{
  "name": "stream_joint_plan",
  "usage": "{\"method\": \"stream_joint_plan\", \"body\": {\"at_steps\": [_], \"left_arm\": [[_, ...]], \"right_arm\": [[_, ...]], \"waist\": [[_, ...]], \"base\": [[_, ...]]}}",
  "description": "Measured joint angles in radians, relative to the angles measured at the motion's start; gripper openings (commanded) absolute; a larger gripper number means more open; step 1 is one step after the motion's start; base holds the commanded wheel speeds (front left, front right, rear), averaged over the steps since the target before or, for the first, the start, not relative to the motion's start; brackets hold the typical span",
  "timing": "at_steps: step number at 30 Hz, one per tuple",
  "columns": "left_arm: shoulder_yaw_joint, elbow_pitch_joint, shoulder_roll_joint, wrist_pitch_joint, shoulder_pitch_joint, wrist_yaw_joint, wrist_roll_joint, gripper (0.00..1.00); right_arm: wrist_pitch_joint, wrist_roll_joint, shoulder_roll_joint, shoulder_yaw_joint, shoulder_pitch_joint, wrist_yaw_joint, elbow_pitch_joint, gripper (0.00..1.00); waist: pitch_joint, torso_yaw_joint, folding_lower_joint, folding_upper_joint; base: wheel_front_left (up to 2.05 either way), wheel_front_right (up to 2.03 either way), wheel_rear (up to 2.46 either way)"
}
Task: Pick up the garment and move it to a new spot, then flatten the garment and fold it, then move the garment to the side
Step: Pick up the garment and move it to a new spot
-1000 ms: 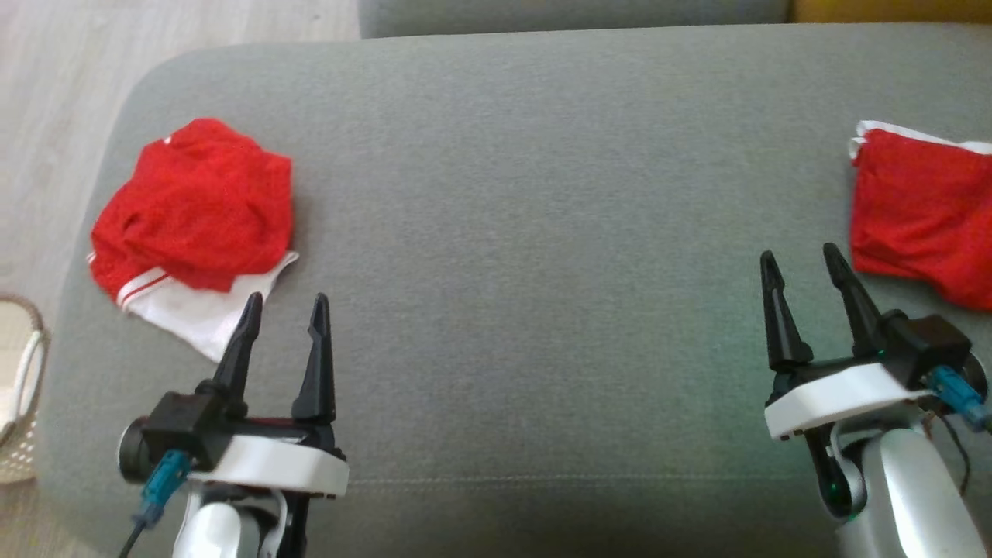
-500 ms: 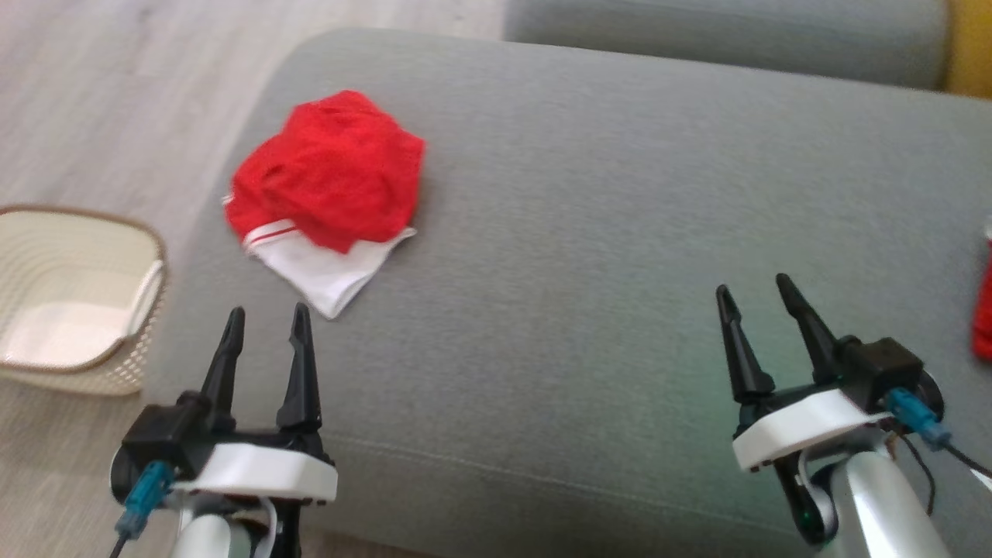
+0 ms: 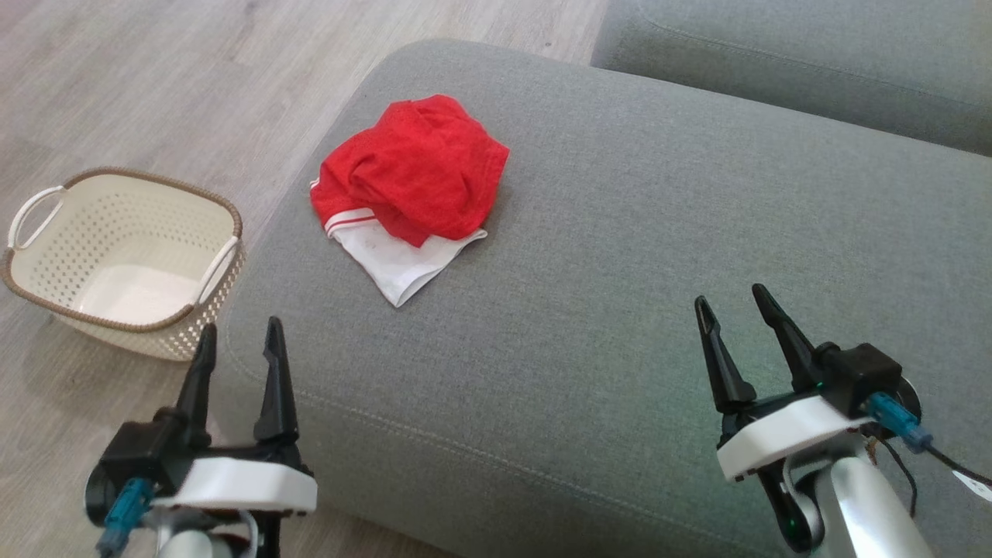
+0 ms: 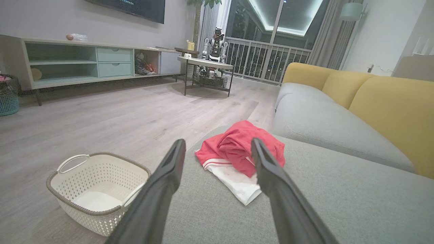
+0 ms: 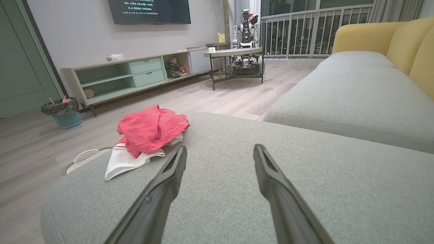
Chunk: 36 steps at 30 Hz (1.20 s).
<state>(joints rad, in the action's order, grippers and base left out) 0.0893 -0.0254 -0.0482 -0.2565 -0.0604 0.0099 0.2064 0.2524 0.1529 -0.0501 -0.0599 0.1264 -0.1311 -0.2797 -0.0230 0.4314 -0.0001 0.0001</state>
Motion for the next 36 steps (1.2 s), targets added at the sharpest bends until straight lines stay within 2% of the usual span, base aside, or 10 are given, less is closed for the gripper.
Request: {"method": "stream_joint_plan", "body": {"at_steps": [7, 12, 16, 21, 31, 36], "left_arm": [[-0.058, 0.000, 0.000, 0.000, 0.003, -0.015, -0.011, 1.00], [-0.106, -0.057, 0.001, 0.000, 0.046, -0.066, -0.008, 1.00], [-0.127, -0.121, -0.006, 0.000, 0.153, -0.108, 0.002, 1.00], [-0.074, -0.264, -0.095, 0.005, 0.339, -0.134, 0.037, 1.00], [0.186, -0.490, -0.294, 0.188, 0.731, -0.141, 0.354, 1.00], [0.264, -0.590, -0.363, 0.245, 0.824, -0.141, 0.433, 1.00]], "right_arm": [[0.000, 0.022, 0.000, -0.002, 0.001, 0.000, 0.000, 1.00], [0.000, -0.004, 0.000, 0.003, 0.010, 0.000, 0.010, 1.00], [0.000, -0.046, 0.000, 0.014, 0.059, 0.000, 0.028, 1.00], [-0.004, -0.108, -0.002, 0.024, 0.144, 0.000, 0.065, 1.00], [-0.046, -0.146, -0.008, 0.003, 0.247, 0.000, 0.181, 1.00], [-0.052, -0.154, -0.008, -0.019, 0.255, 0.000, 0.213, 1.00]], "waist": [[-0.017, -0.010, 0.0000, 0.0000], [-0.057, -0.028, 0.0000, 0.0000], [-0.117, -0.045, 0.0000, 0.0000], [-0.211, -0.072, 0.0000, 0.0000], [-0.397, -0.155, 0.0001, -0.0001], [-0.447, -0.200, 0.0001, -0.0001]], "base": [[0.00, 0.00, 0.00], [0.00, 0.00, 0.00], [0.00, 0.00, 0.00], [0.00, 0.00, 0.00], [0.00, 0.00, 0.00], [0.00, 0.00, 0.00]]}}
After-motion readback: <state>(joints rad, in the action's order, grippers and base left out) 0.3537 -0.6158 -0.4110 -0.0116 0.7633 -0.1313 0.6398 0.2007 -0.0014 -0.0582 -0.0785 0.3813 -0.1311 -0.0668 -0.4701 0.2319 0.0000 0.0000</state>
